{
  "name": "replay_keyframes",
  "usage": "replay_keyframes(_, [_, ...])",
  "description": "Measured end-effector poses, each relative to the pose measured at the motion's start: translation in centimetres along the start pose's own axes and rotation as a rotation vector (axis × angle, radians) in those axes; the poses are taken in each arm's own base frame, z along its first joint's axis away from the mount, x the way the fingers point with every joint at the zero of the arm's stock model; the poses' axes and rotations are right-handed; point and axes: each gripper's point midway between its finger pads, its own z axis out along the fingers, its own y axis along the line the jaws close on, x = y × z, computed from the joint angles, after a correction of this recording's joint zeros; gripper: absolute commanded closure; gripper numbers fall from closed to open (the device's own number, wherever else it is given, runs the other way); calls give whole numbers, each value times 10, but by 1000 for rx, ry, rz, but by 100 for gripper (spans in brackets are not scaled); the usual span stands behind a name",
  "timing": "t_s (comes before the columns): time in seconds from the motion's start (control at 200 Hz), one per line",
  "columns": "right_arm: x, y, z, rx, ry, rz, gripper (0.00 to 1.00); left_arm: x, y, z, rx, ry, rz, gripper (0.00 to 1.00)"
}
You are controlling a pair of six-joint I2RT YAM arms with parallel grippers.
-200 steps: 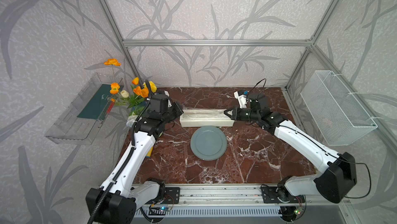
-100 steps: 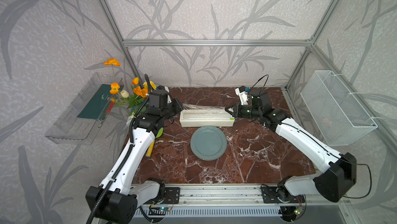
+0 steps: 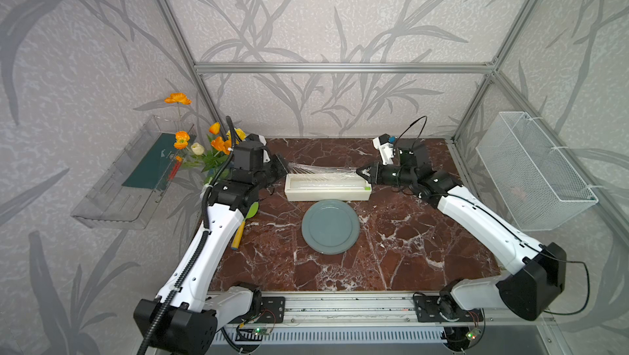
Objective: Wrap the plate with plastic wrap
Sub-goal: Pull the plastic wrap from the plastic wrap cutting box.
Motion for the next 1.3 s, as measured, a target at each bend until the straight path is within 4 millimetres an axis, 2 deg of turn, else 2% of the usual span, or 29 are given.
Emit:
replay_keyframes(0.36, [-5, 9, -5, -16, -5, -5, 100, -3, -6, -12, 19, -18, 3, 100])
replay_keyframes(0.51, [10, 5, -8, -24, 14, 4, 100, 3, -6, -24, 38, -19, 2, 100])
replay_keyframes(0.605, [34, -3, -10, -14, 50, 15, 100, 16, 2, -36, 55, -17, -11, 100])
replay_keyframes(0.67, [59, -10, -11, -5, 92, 24, 100, 32, 11, -40, 57, 4, -26, 100])
replay_keyframes(0.92, [161, -52, -3, 66, 292, 89, 100, 114, 73, -34, -56, 186, -89, 100])
replay_keyframes(0.945, [169, -55, -3, 74, 310, 94, 100, 120, 77, -34, -64, 196, -91, 88])
replay_keyframes(0.975, [178, -59, -3, 83, 330, 99, 100, 127, 82, -34, -70, 206, -96, 69])
replay_keyframes(0.99, [183, -61, -2, 87, 339, 102, 100, 130, 84, -34, -69, 211, -96, 63])
replay_keyframes(1.075, [199, -69, -2, 103, 374, 113, 100, 148, 94, -34, -64, 234, -126, 46])
replay_keyframes(1.174, [207, -72, -1, 111, 385, 118, 100, 162, 100, -33, -59, 255, -160, 42])
replay_keyframes(1.304, [216, -77, 2, 111, 393, 122, 100, 170, 101, -27, -40, 277, -175, 43])
